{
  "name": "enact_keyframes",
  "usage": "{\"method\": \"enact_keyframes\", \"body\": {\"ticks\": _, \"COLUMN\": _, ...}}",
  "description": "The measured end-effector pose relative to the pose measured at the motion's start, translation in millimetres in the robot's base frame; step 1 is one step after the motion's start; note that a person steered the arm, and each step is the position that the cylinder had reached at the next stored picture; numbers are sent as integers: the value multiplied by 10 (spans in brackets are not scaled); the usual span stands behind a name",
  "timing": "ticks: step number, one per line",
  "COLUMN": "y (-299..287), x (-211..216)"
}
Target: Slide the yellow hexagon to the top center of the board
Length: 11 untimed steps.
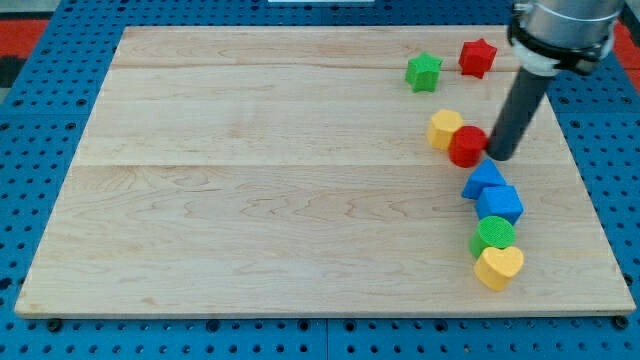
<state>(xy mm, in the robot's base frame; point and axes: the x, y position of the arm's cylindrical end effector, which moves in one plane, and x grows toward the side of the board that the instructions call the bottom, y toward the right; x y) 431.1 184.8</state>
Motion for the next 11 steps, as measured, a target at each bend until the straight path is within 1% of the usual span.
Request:
{"method": "enact_keyframes", "body": {"ticks": 1, "y": -522, "x": -192}}
{"method": "enact_keyframes", "body": {"ticks": 2, "y": -732, "x": -502}}
{"method": "enact_keyframes", "body": {"ticks": 4, "y": -541, "x": -568}}
{"method": "enact_keyframes", "body": {"ticks": 5, "y": -141, "x": -568}}
{"method": "enact_keyframes", "body": {"ticks": 6, "y": -211, "x": -737}}
{"method": "enact_keyframes", "body": {"ticks": 7, "y": -736, "x": -1032}}
{"method": "enact_keyframes", "body": {"ticks": 8, "y": -1403, "x": -1151}}
{"method": "enact_keyframes", "body": {"ticks": 9, "y": -1889, "x": -1198}}
{"method": "enact_keyframes", "body": {"ticks": 10, "y": -1580, "x": -1134}}
{"method": "enact_keyframes", "body": {"ticks": 11, "y": -1045, "x": -921}}
